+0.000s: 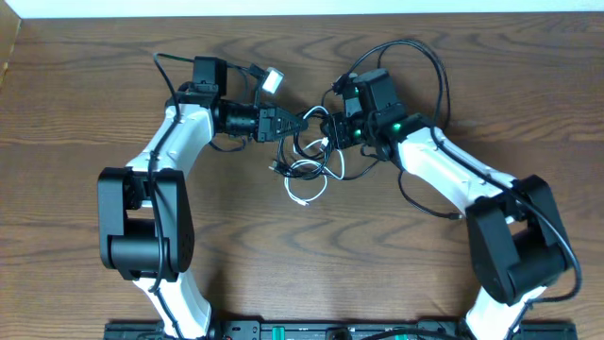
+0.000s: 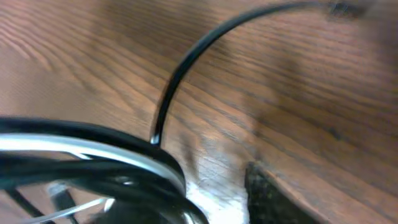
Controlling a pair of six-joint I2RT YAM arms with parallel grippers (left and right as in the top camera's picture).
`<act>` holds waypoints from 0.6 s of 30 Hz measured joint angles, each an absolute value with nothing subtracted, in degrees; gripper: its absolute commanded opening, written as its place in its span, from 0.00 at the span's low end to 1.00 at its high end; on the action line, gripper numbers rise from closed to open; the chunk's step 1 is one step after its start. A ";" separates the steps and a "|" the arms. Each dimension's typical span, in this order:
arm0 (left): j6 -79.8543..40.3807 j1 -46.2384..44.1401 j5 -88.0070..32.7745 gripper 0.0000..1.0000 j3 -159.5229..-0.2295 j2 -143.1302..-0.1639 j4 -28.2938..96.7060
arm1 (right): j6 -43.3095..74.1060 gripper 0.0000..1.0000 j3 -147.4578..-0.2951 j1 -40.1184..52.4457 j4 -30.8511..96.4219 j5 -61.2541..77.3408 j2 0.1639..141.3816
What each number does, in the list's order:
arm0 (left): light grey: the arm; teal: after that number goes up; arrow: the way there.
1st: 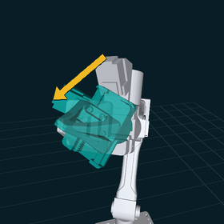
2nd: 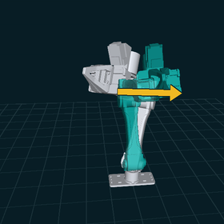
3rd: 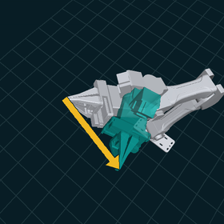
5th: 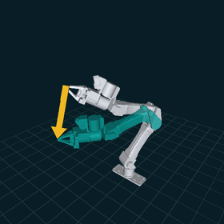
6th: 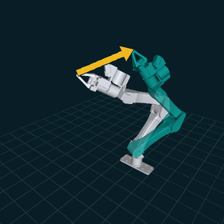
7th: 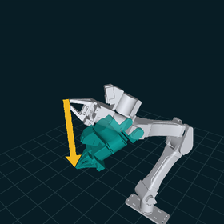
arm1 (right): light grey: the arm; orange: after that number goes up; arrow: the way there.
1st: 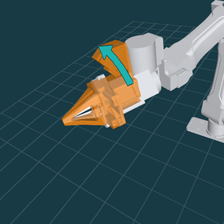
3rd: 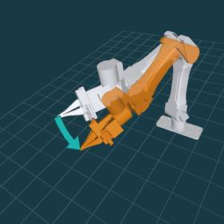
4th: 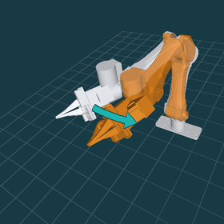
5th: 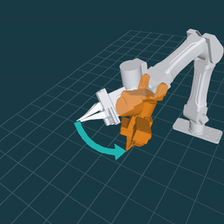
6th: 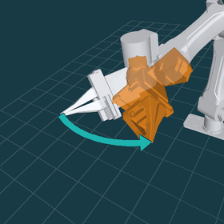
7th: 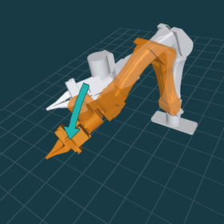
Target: Untangle cables
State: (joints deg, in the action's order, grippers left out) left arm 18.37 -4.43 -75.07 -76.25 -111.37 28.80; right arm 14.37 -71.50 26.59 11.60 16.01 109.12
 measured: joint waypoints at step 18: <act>-2.46 -7.16 -35.29 0.49 -76.20 -111.77 28.10 | 10.00 0.01 -71.50 26.72 18.44 10.15 110.02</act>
State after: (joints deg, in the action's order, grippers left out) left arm -2.46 -7.16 -35.29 -76.20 -111.77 28.10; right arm 10.00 -71.50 26.72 18.44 10.15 110.02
